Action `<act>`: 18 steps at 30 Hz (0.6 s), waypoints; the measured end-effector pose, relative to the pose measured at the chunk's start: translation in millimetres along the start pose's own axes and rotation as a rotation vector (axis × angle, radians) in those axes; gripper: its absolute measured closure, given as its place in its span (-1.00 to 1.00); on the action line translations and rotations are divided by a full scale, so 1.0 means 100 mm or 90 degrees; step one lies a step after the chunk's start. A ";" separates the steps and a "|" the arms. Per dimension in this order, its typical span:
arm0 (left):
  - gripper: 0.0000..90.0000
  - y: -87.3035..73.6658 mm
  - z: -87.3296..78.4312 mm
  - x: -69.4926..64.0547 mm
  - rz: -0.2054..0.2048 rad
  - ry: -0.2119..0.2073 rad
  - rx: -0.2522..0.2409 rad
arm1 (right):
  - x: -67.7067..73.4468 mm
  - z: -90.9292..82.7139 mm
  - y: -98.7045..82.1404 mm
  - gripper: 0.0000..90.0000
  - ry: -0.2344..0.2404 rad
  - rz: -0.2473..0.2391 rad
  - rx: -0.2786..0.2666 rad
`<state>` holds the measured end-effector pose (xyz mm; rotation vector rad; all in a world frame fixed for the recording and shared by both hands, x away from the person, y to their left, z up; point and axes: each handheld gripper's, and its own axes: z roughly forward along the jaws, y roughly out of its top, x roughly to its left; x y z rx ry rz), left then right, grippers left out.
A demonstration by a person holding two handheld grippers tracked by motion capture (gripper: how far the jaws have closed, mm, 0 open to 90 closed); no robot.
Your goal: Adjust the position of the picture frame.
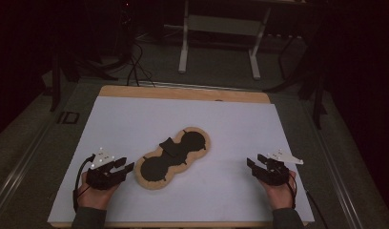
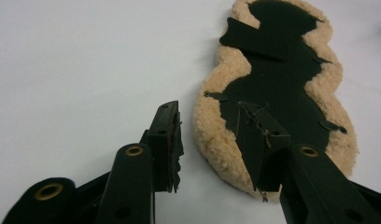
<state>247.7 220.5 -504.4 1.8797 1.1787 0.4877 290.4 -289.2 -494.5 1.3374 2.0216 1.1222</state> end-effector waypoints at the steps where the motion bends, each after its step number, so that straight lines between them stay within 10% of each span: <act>1: 0.33 0.00 0.01 -0.01 0.004 0.003 0.002 | 0.00 0.00 0.00 0.09 0.000 0.000 0.000; 18: 0.32 -0.01 0.01 -0.02 0.001 -0.018 0.006 | 0.25 0.10 0.29 0.17 0.008 -0.022 -0.010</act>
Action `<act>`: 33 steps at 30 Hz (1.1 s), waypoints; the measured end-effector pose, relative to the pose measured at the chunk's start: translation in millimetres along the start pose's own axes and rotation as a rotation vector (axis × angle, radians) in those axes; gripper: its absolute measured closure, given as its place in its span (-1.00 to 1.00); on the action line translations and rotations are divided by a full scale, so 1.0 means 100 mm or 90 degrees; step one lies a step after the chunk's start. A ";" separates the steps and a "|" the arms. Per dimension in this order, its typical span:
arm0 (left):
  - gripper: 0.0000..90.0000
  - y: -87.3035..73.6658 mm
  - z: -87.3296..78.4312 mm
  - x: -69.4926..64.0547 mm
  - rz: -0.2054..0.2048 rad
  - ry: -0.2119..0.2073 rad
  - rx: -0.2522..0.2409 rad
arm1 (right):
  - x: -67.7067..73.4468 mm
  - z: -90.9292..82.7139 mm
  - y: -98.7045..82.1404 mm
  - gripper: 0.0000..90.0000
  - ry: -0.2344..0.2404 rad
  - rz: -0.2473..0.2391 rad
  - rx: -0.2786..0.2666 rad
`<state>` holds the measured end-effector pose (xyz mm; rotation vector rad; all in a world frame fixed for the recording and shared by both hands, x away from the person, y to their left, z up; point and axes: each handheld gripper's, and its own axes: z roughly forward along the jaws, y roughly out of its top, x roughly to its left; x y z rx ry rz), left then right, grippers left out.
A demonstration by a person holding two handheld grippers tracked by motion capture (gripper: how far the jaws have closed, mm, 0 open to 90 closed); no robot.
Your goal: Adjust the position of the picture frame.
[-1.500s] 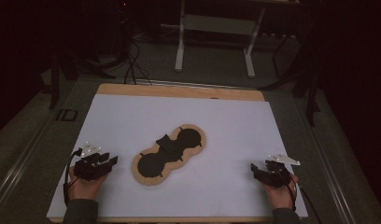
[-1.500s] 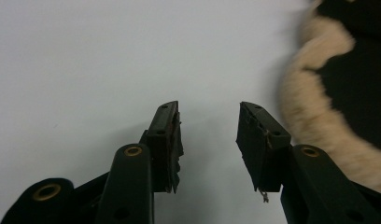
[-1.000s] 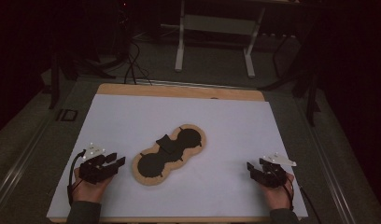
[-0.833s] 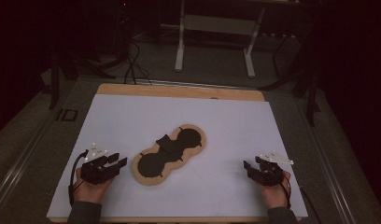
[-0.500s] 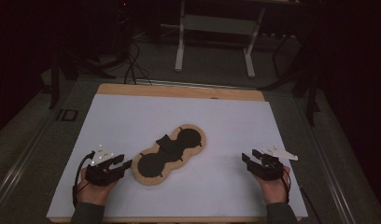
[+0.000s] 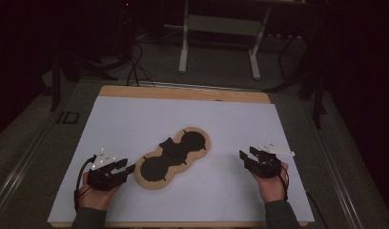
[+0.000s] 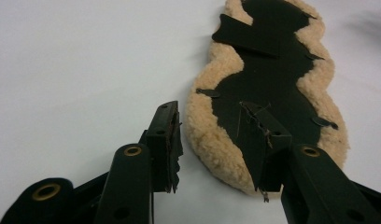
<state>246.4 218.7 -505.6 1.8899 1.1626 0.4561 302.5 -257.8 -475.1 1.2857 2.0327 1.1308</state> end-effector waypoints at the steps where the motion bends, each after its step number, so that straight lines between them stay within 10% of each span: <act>1: 0.33 0.00 0.01 0.00 0.000 -0.004 0.001 | 0.02 0.01 0.02 0.17 0.003 -0.002 0.001; 7: 0.37 -0.01 0.04 -0.03 0.009 -0.032 0.012 | 0.11 0.07 0.11 0.23 0.014 -0.013 0.003; 33: 0.84 -0.03 0.27 0.11 0.034 0.032 0.075 | 0.60 0.52 0.16 0.99 0.078 -0.073 0.062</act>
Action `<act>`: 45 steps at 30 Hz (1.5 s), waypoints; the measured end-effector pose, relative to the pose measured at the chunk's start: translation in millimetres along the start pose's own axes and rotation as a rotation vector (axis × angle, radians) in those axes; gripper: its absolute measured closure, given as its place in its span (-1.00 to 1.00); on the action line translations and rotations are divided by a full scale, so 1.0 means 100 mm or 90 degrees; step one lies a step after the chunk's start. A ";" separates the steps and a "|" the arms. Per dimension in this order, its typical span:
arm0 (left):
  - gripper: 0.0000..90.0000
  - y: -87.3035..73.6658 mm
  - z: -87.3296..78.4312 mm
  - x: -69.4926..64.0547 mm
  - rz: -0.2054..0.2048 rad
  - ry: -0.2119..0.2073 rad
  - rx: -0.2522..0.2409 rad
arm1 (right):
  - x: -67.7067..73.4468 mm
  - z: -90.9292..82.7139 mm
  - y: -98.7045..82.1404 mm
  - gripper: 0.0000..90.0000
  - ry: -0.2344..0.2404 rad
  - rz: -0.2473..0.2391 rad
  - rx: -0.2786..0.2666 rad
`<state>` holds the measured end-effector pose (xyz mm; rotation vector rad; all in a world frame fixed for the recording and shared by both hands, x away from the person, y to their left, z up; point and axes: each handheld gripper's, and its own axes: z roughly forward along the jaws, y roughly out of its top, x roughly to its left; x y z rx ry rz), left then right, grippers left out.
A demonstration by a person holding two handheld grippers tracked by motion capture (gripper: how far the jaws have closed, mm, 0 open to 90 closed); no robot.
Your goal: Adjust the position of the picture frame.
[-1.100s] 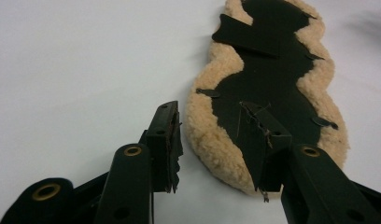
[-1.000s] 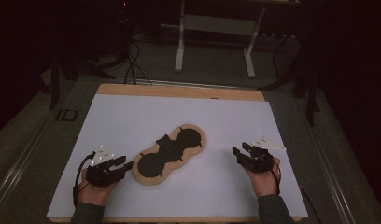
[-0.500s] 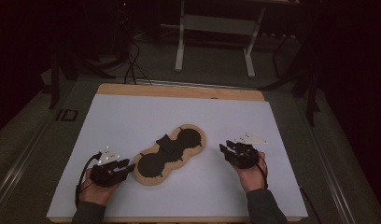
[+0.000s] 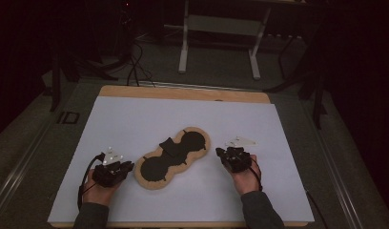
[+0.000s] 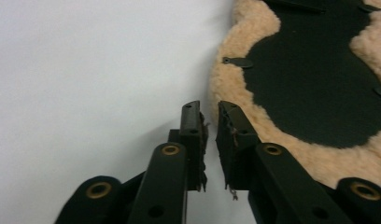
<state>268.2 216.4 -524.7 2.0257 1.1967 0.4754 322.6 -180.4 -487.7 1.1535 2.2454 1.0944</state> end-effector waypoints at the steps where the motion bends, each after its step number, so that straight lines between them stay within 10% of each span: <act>1: 0.88 0.01 0.01 0.00 0.002 0.009 -0.002 | 0.01 0.02 0.00 1.00 0.001 -0.003 0.005; 16: 1.00 0.04 0.09 -0.01 0.019 0.034 -0.009 | 0.27 0.37 0.03 1.00 0.023 -0.014 0.052; 45: 1.00 0.06 0.25 -0.04 0.022 0.011 0.028 | 0.33 0.56 -0.04 1.00 0.031 -0.015 0.103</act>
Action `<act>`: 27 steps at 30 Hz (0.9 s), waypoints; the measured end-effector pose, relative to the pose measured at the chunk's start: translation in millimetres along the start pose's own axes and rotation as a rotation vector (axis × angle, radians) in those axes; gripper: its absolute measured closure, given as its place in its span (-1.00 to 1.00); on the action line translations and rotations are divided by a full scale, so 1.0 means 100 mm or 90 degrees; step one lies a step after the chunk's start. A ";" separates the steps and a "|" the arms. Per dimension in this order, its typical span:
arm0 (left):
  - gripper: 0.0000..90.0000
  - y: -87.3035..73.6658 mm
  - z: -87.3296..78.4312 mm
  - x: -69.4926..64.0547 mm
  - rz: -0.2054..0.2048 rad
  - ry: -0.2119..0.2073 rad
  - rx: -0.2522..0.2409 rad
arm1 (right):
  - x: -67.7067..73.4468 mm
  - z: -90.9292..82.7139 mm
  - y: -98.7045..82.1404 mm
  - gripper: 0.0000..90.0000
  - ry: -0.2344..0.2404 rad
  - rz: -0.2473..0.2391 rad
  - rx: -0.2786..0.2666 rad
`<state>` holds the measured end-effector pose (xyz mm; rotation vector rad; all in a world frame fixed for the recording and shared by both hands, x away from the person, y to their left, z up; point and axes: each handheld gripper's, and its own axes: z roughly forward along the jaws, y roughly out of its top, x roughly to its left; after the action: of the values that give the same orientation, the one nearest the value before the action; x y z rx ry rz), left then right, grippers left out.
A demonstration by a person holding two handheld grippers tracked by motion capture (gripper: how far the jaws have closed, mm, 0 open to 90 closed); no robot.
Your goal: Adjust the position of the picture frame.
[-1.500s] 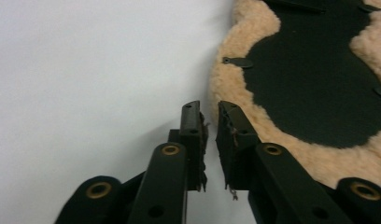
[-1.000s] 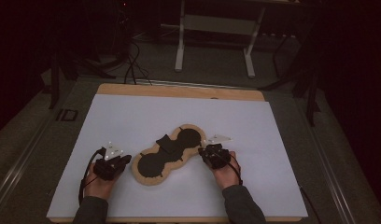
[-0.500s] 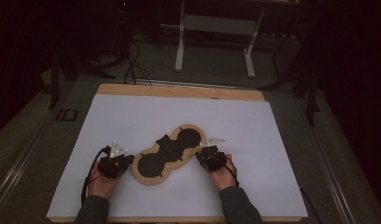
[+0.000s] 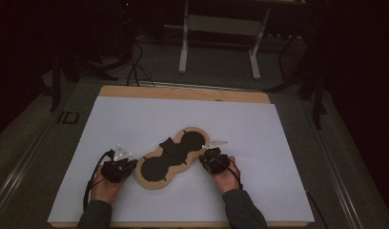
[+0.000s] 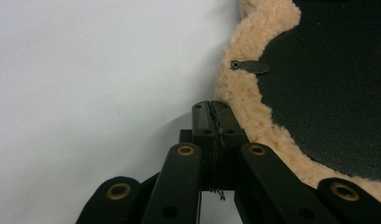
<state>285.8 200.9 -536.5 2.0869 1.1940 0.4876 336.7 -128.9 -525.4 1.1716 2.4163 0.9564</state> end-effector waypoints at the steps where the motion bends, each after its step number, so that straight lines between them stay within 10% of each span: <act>1: 1.00 0.00 0.00 0.00 0.000 -0.001 0.001 | 0.00 0.00 0.00 1.00 0.001 0.000 0.000; 27: 1.00 0.02 0.00 -0.28 0.033 -0.053 0.021 | -0.11 -0.01 0.03 1.00 -0.005 0.033 -0.001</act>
<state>272.6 175.8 -534.7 2.1497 1.1087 0.4025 344.8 -136.9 -522.8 1.2400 2.3893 0.9668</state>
